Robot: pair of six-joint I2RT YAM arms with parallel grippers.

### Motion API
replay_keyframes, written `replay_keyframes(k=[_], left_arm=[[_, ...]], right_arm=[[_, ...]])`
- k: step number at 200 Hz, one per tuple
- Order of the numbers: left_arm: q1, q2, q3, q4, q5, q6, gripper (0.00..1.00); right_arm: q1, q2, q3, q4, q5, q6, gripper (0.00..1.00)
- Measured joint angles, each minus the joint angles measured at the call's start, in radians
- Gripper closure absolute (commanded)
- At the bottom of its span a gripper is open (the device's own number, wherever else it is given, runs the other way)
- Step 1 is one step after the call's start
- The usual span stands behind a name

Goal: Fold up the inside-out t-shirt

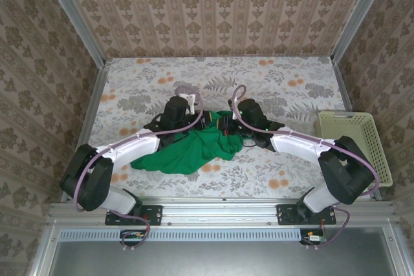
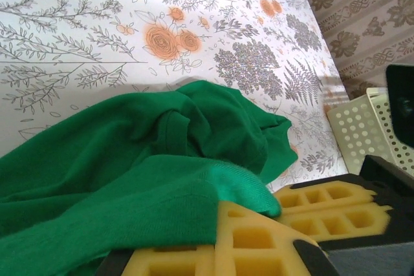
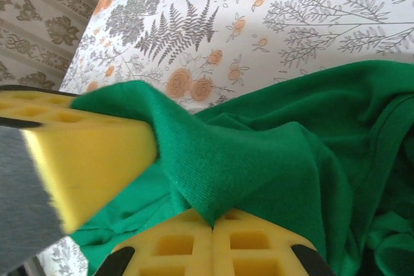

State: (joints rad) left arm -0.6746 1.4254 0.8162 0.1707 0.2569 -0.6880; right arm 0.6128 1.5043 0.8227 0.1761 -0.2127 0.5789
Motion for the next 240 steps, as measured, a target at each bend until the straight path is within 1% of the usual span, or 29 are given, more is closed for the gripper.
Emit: replay_keyframes(k=[12,34,49,83,100,124,147,175,202,240], left_arm=[[-0.004,-0.023,0.032,-0.068,-0.007,0.012,1.00],[-0.014,-0.069,0.099,-0.180,-0.011,0.037,1.00],[-0.018,-0.098,0.144,-0.256,-0.012,0.055,1.00],[-0.013,-0.109,0.262,-0.447,-0.018,0.100,1.00],[0.001,-0.105,0.297,-0.506,-0.010,0.115,1.00],[0.032,-0.097,0.301,-0.555,0.013,0.121,1.00],[0.045,-0.087,0.301,-0.574,0.032,0.121,1.00],[0.045,-0.084,0.301,-0.578,0.051,0.121,1.00],[0.046,-0.083,0.301,-0.582,0.062,0.121,1.00],[0.046,-0.083,0.301,-0.591,0.071,0.121,1.00]], right_arm=[[-0.002,0.000,0.000,-0.011,0.012,-0.012,0.88],[-0.011,-0.002,0.000,-0.033,0.031,-0.043,0.71],[-0.018,-0.014,0.002,-0.054,0.050,-0.068,0.62],[-0.019,-0.079,0.006,-0.093,0.080,-0.161,0.52],[-0.016,-0.137,0.005,-0.106,0.091,-0.231,0.46],[0.013,-0.228,-0.021,-0.073,0.098,-0.348,0.45],[0.064,-0.256,-0.068,0.006,0.098,-0.449,0.45],[0.126,-0.225,-0.094,0.077,0.123,-0.551,0.45],[0.187,-0.185,-0.119,0.197,0.192,-0.643,0.46],[0.202,-0.117,-0.120,0.314,0.246,-0.707,0.52]])
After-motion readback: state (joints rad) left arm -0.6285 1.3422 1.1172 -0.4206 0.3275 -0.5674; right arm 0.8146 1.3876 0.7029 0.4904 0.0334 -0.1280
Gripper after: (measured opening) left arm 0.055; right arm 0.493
